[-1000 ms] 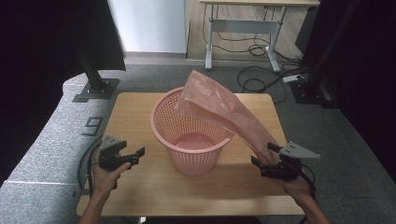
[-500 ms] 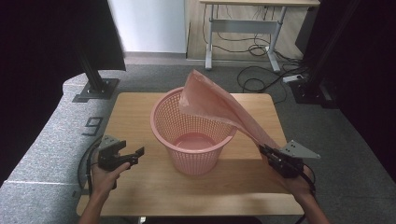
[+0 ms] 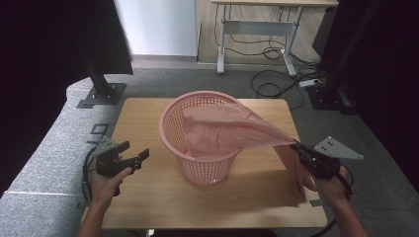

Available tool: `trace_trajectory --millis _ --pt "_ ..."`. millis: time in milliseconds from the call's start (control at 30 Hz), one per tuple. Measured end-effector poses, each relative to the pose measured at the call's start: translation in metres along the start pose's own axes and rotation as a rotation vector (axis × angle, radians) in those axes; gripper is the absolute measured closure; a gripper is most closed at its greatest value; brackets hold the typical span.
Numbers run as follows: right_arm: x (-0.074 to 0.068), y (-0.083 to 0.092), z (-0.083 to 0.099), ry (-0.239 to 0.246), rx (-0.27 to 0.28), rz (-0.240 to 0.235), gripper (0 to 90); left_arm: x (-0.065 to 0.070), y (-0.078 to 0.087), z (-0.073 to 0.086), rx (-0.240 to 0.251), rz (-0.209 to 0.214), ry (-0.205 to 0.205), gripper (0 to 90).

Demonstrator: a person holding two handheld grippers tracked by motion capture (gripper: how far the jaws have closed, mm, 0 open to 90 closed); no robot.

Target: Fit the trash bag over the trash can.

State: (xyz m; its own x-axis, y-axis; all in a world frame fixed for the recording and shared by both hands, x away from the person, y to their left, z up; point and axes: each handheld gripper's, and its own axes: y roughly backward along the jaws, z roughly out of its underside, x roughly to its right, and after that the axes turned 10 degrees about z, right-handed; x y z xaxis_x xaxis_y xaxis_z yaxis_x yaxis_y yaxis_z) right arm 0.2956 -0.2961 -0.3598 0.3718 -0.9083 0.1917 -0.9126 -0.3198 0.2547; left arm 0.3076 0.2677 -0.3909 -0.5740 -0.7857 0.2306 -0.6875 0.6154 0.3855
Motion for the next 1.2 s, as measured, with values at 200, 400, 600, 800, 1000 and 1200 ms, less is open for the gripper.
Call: trace_trajectory --millis 200,400,600,800,1000,1200 --pt "0.007 -0.003 -0.026 0.007 0.015 0.027 88.7 0.009 0.008 -0.015 0.046 0.019 -0.021 16.7" --pt "0.012 -0.009 -0.049 -0.084 0.07 0.011 88.6 0.015 0.005 -0.022 0.057 0.036 -0.031 16.8" --pt "0.008 -0.012 -0.064 -0.096 0.108 -0.012 88.0 0.018 0.003 -0.023 0.057 0.039 -0.04 16.8" --pt "-0.006 -0.02 -0.077 -0.106 0.103 -0.04 87.5 0.022 0.008 -0.028 0.086 0.048 -0.042 16.8" --pt "-0.022 -0.033 -0.081 -0.053 0.096 -0.038 86.8 0.024 0.01 -0.03 0.094 0.056 -0.051 16.9" --pt "-0.011 -0.031 -0.08 -0.067 0.098 -0.012 86.9 0.029 0.01 -0.033 0.091 0.037 -0.082 17.0"
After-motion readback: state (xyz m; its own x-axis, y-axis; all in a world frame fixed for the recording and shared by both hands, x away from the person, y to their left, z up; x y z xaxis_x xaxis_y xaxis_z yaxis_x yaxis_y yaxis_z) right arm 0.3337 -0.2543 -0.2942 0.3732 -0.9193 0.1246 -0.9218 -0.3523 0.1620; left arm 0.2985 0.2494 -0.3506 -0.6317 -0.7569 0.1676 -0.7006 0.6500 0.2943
